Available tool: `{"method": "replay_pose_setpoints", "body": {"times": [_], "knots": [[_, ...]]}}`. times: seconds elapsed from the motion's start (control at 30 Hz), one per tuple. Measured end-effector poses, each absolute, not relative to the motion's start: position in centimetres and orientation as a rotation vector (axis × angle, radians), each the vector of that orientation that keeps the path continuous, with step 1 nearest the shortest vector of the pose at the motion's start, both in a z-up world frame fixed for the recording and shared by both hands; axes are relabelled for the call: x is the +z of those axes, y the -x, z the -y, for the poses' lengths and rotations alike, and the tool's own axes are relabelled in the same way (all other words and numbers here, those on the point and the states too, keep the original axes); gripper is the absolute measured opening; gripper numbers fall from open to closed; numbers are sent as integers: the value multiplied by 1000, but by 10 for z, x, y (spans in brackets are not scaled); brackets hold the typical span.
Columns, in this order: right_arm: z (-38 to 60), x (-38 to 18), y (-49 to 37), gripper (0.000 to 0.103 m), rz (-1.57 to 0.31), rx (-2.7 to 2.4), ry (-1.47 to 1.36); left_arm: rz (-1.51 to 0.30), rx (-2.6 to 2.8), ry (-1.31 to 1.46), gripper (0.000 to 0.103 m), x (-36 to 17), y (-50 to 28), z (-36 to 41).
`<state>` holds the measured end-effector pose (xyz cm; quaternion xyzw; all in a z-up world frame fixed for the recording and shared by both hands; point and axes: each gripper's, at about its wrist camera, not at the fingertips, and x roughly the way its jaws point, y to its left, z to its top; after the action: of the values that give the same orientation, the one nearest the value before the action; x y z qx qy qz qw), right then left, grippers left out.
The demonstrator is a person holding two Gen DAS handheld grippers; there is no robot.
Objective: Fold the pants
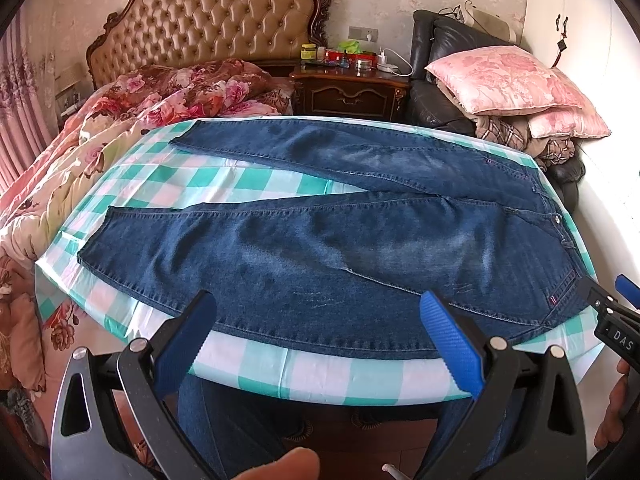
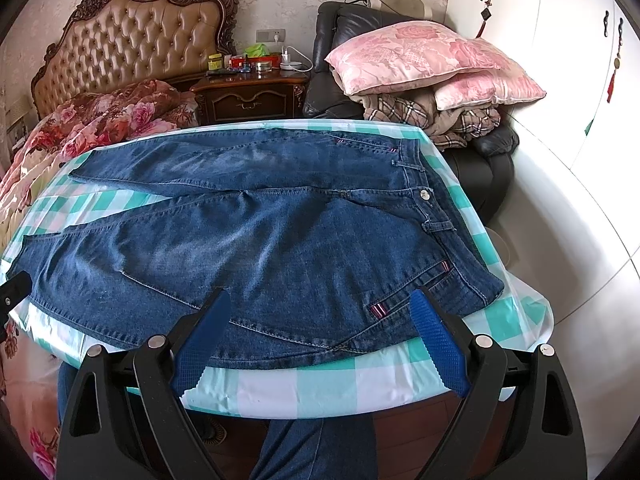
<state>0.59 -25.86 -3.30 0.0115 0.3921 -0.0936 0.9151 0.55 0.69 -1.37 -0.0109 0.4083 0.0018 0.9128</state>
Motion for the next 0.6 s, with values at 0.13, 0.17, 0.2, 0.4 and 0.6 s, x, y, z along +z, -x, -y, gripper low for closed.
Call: {"method": "replay_pose_setpoints", "body": {"times": [0.13, 0.17, 0.2, 0.4, 0.6], "knots": [[259, -34, -6, 88, -811, -193, -28, -838, 5, 17, 102, -14, -5, -7], [259, -35, -6, 88, -812, -193, -27, -838, 4, 19, 102, -14, -5, -7], [259, -35, -5, 88, -812, -193, -27, -837, 6, 16, 102, -14, -5, -6], [258, -36, -5, 88, -813, -195, -27, -839, 4, 17, 102, -15, -5, -6], [260, -37, -4, 88, -817, -196, -30, -843, 3, 19, 102, -16, -4, -6]]}}
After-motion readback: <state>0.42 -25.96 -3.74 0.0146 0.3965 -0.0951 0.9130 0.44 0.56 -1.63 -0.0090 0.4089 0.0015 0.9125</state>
